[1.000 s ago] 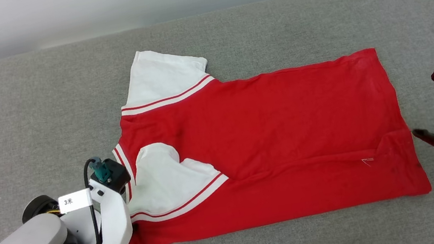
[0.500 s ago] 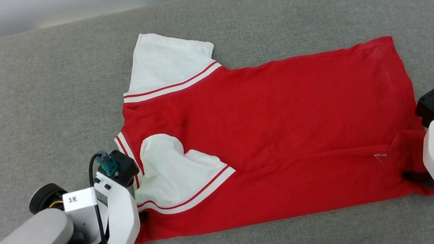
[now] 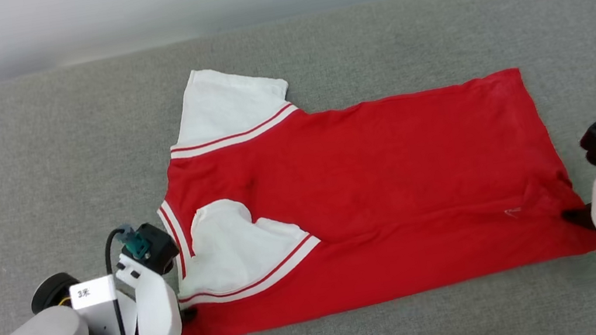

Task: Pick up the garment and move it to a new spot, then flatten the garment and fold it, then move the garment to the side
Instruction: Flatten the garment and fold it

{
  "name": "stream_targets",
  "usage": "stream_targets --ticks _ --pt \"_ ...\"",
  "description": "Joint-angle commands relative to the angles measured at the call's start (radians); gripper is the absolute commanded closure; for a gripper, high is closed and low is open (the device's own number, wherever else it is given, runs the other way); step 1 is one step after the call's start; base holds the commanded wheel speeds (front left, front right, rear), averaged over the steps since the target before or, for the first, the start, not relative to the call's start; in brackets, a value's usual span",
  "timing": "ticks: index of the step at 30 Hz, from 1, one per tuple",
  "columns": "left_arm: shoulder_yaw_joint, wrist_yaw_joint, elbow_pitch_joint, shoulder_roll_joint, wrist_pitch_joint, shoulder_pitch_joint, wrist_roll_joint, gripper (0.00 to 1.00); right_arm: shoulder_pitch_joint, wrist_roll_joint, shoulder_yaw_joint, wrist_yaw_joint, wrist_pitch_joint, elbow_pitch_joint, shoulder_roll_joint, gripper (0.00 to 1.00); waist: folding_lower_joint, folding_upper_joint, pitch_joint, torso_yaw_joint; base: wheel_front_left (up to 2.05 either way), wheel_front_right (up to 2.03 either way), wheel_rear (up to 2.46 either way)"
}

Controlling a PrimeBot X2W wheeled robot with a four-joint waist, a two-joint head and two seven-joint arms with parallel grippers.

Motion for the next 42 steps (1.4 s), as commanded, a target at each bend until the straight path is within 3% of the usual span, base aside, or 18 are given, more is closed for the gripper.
stream_targets --ticks 1,10,17,19,20,21,27,34,38,42 --pt "0.003 0.003 -0.017 0.016 -0.001 0.021 -0.010 1.00 0.001 0.010 0.000 0.000 -0.006 -0.021 -0.021 1.00 0.0000 0.0000 -0.019 -0.006 0.00 0.00 0.00" --pt "-0.014 0.035 -0.132 0.083 0.005 0.084 -0.028 1.00 0.101 0.059 -0.020 -0.001 0.016 -0.104 -0.100 1.00 0.0000 0.0000 -0.046 0.001 0.00 0.00 0.00" --pt "-0.037 0.068 -0.152 0.095 0.011 0.124 -0.021 1.00 0.190 0.031 -0.038 -0.001 0.005 -0.084 -0.068 0.99 0.0000 0.0000 -0.036 -0.002 0.00 0.00 0.00" --pt "-0.039 0.077 -0.143 0.086 0.004 0.129 -0.017 1.00 0.204 0.022 -0.047 -0.001 -0.009 -0.059 -0.040 0.51 0.0000 0.0000 -0.033 -0.003 0.00 0.00 0.00" --pt "-0.038 0.083 -0.136 0.082 -0.003 0.126 -0.007 0.16 0.204 0.014 -0.049 -0.001 -0.020 -0.049 -0.027 0.00 0.0000 0.0000 -0.032 -0.003 0.00 0.00 0.00" --pt "-0.037 0.087 -0.130 0.077 -0.012 0.123 0.000 0.00 0.205 0.007 -0.053 -0.001 -0.033 -0.040 -0.015 0.00 0.0000 0.0000 -0.031 -0.003 0.00 0.00 0.00" --pt "-0.005 0.106 -0.144 0.087 -0.050 0.090 0.020 0.00 0.177 -0.047 -0.098 0.000 -0.174 -0.040 0.012 0.00 0.0000 0.0000 -0.049 -0.005 0.00 0.00 0.00" --pt "0.090 0.162 -0.150 0.113 -0.174 0.012 0.083 0.00 0.140 -0.176 -0.251 0.000 -0.422 -0.065 0.069 0.00 0.0000 0.0000 -0.064 -0.019 0.00 0.00 0.00" --pt "0.147 0.190 -0.117 0.101 -0.239 -0.049 0.113 0.00 0.126 -0.267 -0.352 0.000 -0.543 -0.114 0.147 0.00 0.0000 0.0000 -0.044 -0.040 0.00 0.00 0.00" --pt "0.185 0.188 -0.077 0.079 -0.248 -0.128 0.124 0.00 0.132 -0.364 -0.455 -0.001 -0.623 -0.184 0.235 0.00 0.0000 0.0000 -0.006 -0.058 0.00 0.00 0.00"
